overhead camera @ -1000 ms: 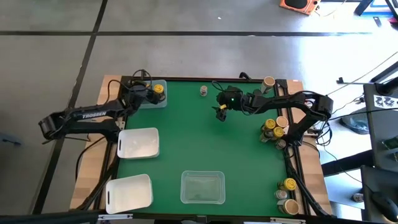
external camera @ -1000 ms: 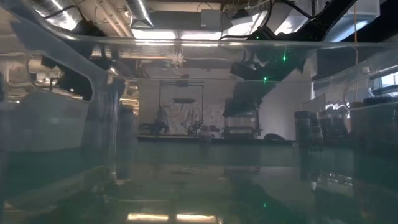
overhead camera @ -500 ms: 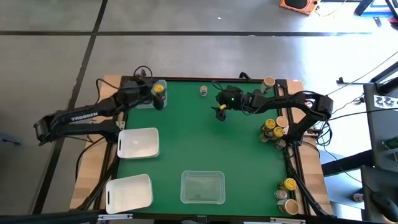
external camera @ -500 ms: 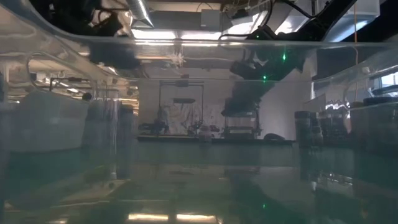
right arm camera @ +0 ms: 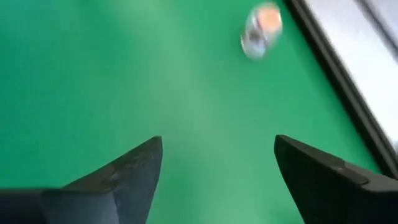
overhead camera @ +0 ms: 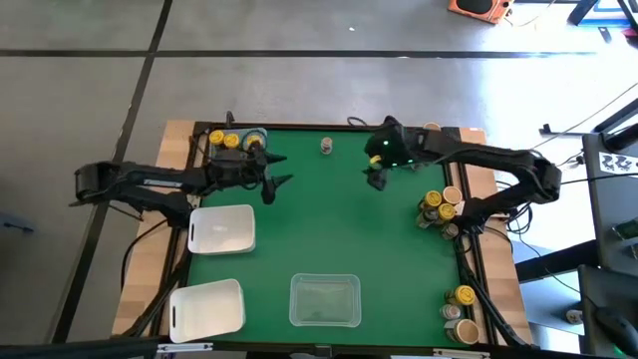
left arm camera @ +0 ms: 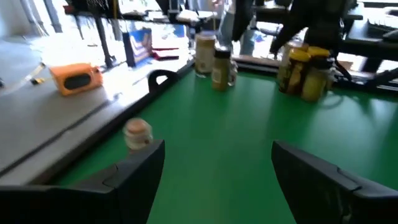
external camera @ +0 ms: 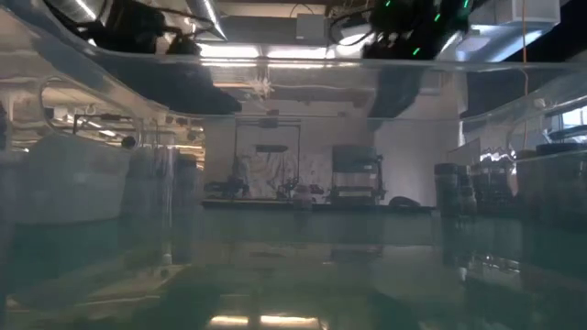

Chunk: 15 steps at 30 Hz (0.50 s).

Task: Sort spices by type
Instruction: Put the yellow spice bottle into the top transparent bin

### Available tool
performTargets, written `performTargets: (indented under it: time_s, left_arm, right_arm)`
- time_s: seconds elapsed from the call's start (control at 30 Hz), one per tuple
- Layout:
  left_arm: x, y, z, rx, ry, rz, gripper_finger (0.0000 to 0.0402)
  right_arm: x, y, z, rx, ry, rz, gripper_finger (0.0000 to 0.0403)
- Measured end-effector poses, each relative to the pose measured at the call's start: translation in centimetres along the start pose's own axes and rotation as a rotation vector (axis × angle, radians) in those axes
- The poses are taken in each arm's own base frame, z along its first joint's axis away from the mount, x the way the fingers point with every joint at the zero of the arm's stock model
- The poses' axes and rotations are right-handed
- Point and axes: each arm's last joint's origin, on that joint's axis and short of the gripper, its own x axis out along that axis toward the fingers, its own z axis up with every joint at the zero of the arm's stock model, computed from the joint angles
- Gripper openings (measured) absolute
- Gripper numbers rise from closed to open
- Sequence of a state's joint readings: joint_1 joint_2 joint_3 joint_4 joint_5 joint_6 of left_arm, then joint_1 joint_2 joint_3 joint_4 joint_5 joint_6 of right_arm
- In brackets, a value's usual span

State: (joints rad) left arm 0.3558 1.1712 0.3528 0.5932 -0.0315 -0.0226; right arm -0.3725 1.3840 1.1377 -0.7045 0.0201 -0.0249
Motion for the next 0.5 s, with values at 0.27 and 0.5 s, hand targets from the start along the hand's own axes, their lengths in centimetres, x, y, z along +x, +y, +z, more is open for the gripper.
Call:
performTargets:
  time_s: [0.27,0.5]
  left_arm:
    - [2.3,-1.3,-2.7,0.02,0.085,-0.05,0.0294]
    - [2.8,-1.3,-3.5,0.047,0.114,-0.05,0.0294]
  right_arm:
    - [-5.4,-0.2,-1.6,0.26,0.349,-0.074,0.0308]
    - [-6.4,0.2,-3.9,0.504,0.608,-0.136,0.0308]
